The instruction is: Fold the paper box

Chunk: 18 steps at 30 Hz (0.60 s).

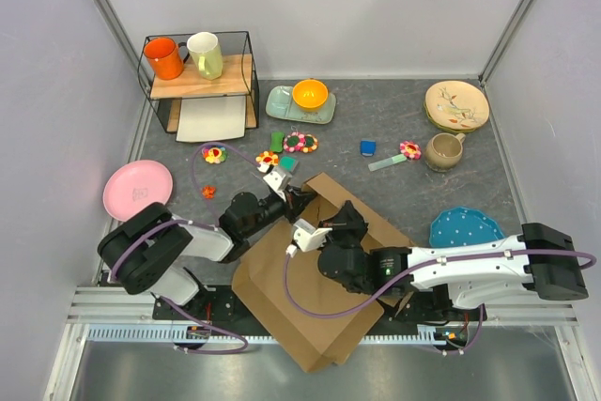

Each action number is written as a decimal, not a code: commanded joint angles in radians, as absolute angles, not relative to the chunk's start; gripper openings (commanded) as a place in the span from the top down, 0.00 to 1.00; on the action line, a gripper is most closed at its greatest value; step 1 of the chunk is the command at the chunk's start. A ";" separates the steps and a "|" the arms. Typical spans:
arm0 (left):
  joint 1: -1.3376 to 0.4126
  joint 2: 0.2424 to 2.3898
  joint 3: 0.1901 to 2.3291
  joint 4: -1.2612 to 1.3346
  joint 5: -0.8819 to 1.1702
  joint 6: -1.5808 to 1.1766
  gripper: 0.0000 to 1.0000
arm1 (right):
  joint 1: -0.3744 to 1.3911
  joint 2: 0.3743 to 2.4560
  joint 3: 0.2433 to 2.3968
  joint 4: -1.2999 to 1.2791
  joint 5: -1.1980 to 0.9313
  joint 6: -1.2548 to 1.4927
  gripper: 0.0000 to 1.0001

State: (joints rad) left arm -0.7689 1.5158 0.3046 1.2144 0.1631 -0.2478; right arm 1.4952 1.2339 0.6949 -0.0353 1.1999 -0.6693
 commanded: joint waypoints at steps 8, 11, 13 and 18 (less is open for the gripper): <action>-0.775 1.345 0.339 0.986 0.003 -0.190 0.98 | 1.503 1.105 0.825 -0.061 1.163 -0.508 0.46; -0.781 1.338 0.347 0.951 -0.060 -0.181 0.98 | 1.503 1.075 0.841 -0.064 1.135 -0.489 0.41; -0.784 1.336 0.354 0.916 -0.093 -0.176 0.98 | 1.502 1.046 0.860 -0.084 1.089 -0.457 0.38; -0.788 1.324 0.393 0.847 -0.184 -0.161 0.98 | 1.502 0.959 0.925 -0.110 0.963 -0.344 0.29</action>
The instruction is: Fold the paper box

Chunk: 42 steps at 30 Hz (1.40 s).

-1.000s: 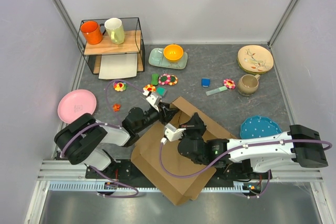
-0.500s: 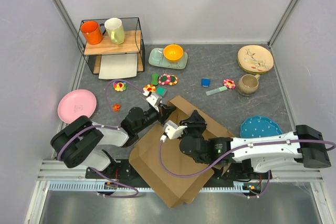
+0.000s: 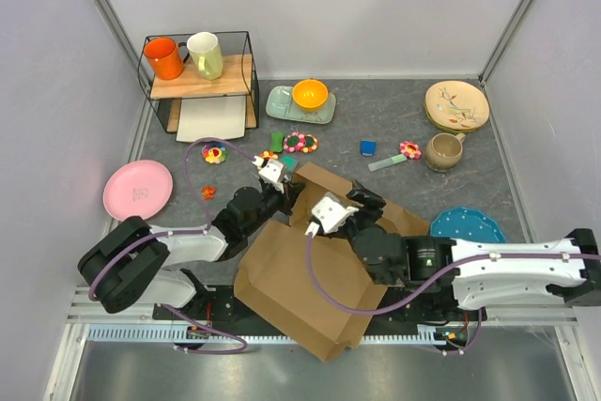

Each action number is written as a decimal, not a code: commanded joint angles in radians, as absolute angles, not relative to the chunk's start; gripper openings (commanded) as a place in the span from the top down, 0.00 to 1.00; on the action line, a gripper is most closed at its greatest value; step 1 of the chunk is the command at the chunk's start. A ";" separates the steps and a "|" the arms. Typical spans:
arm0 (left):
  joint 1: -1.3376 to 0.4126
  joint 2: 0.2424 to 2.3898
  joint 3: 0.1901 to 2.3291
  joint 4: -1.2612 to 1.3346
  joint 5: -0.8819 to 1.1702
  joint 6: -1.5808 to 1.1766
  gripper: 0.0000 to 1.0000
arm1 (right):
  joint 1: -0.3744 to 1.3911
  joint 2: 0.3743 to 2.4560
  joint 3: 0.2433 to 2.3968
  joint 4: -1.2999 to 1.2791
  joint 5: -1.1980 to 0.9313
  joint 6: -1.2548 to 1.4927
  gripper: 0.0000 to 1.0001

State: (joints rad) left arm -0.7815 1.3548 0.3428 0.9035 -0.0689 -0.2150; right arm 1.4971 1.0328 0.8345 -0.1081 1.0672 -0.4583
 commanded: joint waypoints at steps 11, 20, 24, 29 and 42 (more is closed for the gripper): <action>-0.802 1.244 0.550 0.427 -0.440 -0.311 0.98 | 1.310 0.884 0.924 -0.167 1.052 0.032 0.32; -0.796 1.213 0.664 0.006 -0.561 -0.485 0.98 | 1.259 0.772 0.821 -0.421 1.198 0.320 0.30; -0.776 1.210 0.696 -0.080 -0.578 -0.503 0.98 | 1.252 0.726 0.784 -0.561 1.186 0.591 0.29; -0.762 1.193 0.672 -0.110 -0.569 -0.574 0.98 | 1.233 0.716 0.672 -0.632 1.020 0.855 0.26; -0.756 1.137 0.706 -0.216 -0.520 -0.653 0.98 | 1.099 0.839 0.565 -0.500 0.777 1.025 0.20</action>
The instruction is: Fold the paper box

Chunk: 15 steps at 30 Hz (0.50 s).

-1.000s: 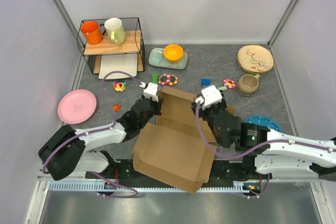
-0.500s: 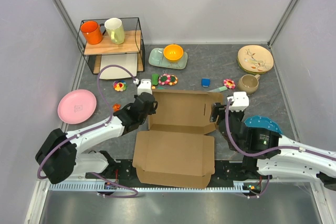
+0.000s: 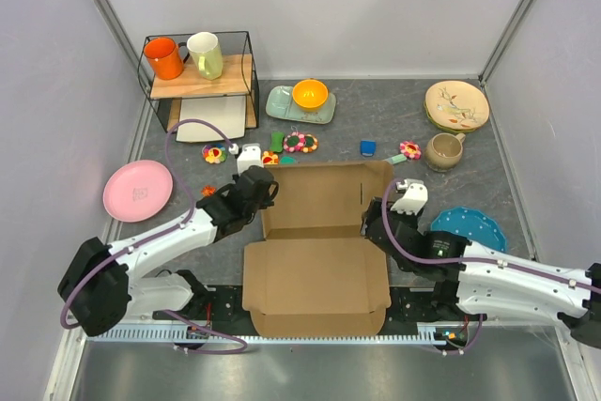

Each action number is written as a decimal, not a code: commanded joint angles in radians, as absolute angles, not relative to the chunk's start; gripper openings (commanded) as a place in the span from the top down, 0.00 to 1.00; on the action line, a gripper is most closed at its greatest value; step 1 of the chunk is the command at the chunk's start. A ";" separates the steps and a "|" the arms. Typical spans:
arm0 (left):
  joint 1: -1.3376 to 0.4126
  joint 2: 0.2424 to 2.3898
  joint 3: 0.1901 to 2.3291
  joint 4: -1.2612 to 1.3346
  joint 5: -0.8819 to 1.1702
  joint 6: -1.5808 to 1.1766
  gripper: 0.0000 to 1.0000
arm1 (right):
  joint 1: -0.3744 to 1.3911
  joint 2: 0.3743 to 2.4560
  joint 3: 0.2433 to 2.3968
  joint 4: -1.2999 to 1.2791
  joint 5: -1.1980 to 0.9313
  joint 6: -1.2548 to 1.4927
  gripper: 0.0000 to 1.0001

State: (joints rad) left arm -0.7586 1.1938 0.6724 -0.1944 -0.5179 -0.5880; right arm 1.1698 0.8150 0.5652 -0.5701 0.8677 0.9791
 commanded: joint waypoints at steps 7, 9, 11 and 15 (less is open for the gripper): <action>-0.756 1.118 0.680 -0.215 -0.534 -0.650 0.98 | 1.009 0.885 0.488 -0.388 0.629 1.006 0.21; -0.756 1.114 0.675 -0.212 -0.535 -0.647 0.98 | 1.009 0.893 0.477 -0.368 0.614 1.005 0.22; -0.756 1.115 0.675 -0.210 -0.535 -0.646 0.98 | 1.009 0.911 0.465 -0.339 0.603 1.003 0.22; -0.758 1.120 0.675 -0.206 -0.529 -0.641 0.98 | 1.009 0.963 0.469 -0.316 0.594 0.983 0.24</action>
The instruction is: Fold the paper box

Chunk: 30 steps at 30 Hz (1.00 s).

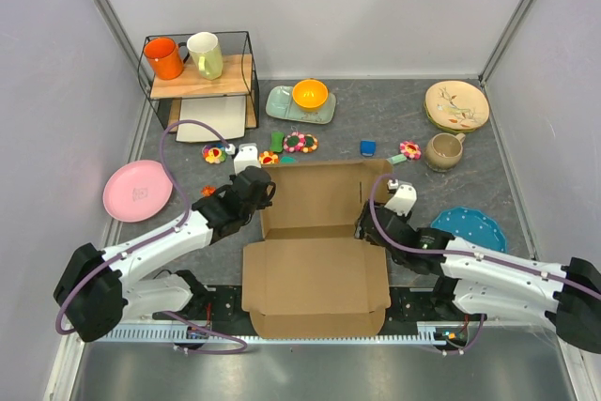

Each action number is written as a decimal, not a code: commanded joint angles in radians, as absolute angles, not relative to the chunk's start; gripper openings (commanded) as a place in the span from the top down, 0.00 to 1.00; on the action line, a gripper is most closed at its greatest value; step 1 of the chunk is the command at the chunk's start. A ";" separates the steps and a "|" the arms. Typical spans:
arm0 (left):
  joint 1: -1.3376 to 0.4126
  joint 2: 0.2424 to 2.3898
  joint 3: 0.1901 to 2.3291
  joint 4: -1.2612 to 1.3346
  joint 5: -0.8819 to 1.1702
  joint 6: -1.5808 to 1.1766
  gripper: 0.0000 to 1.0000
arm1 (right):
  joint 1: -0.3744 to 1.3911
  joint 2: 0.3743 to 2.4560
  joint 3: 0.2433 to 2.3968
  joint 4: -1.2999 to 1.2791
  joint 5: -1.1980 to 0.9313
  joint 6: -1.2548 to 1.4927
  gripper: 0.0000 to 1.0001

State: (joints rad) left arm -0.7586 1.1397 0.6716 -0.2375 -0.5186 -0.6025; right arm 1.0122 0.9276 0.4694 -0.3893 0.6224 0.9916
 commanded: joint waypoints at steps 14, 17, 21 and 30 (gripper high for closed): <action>-0.756 1.143 0.666 -0.184 -0.503 -0.627 0.98 | 1.055 1.138 0.590 -0.225 0.653 0.680 0.67; -0.756 1.144 0.666 -0.186 -0.503 -0.621 0.98 | 1.119 1.215 0.644 -0.268 0.739 0.612 0.74; -0.756 1.144 0.666 -0.184 -0.505 -0.621 0.98 | 1.232 1.304 0.716 -0.348 0.896 0.549 0.79; -0.758 1.134 0.661 -0.192 -0.509 -0.617 0.98 | 1.247 1.084 0.796 -0.417 1.020 0.549 0.24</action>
State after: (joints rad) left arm -0.7547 1.1477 0.6643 -0.2329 -0.5102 -0.6018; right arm 1.2629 1.2545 0.7078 -0.4053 0.9092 0.5724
